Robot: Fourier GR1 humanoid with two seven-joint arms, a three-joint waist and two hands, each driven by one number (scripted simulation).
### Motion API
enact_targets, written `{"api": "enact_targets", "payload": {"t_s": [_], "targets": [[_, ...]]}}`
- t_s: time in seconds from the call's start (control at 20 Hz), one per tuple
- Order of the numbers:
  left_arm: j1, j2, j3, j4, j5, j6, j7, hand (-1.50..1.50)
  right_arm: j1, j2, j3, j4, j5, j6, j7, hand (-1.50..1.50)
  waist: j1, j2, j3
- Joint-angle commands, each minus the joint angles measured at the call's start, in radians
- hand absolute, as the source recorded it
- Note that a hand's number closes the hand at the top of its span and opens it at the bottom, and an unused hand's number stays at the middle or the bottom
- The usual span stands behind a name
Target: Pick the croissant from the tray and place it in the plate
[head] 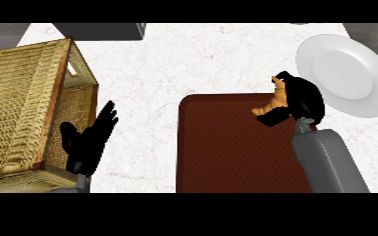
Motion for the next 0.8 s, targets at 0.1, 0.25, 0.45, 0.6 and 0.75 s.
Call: {"api": "enact_targets", "payload": {"t_s": [0.1, 0.25, 0.45, 0.6, 0.75], "targets": [[-0.010, -0.013, -0.023, 0.006, -0.003, -0.015, 0.006, 0.00, -0.194, -0.026, -0.196, 0.037, 0.150, -0.231, 0.347, 1.50, 0.060, 0.019, -0.007], [-0.030, -0.015, -0.040, 0.005, -0.006, -0.031, 0.016, 0.00, -0.275, -0.053, -0.249, 0.073, 0.263, -0.332, 0.503, 1.50, 0.090, 0.029, -0.007], [-0.040, -0.014, -0.054, -0.001, -0.011, -0.044, 0.025, 0.00, -0.356, -0.079, -0.311, 0.123, 0.421, -0.474, 0.691, 1.50, 0.123, 0.033, -0.004], [-0.060, -0.026, -0.062, 0.004, -0.023, -0.036, 0.019, 0.00, -0.403, -0.084, -0.359, 0.171, 0.526, -0.546, 0.778, 1.50, 0.138, 0.041, -0.003], [-0.037, -0.044, -0.074, 0.006, -0.022, -0.034, 0.019, 0.00, -0.419, -0.084, -0.422, 0.191, 0.613, -0.644, 0.819, 1.50, 0.134, 0.033, 0.000]]}}
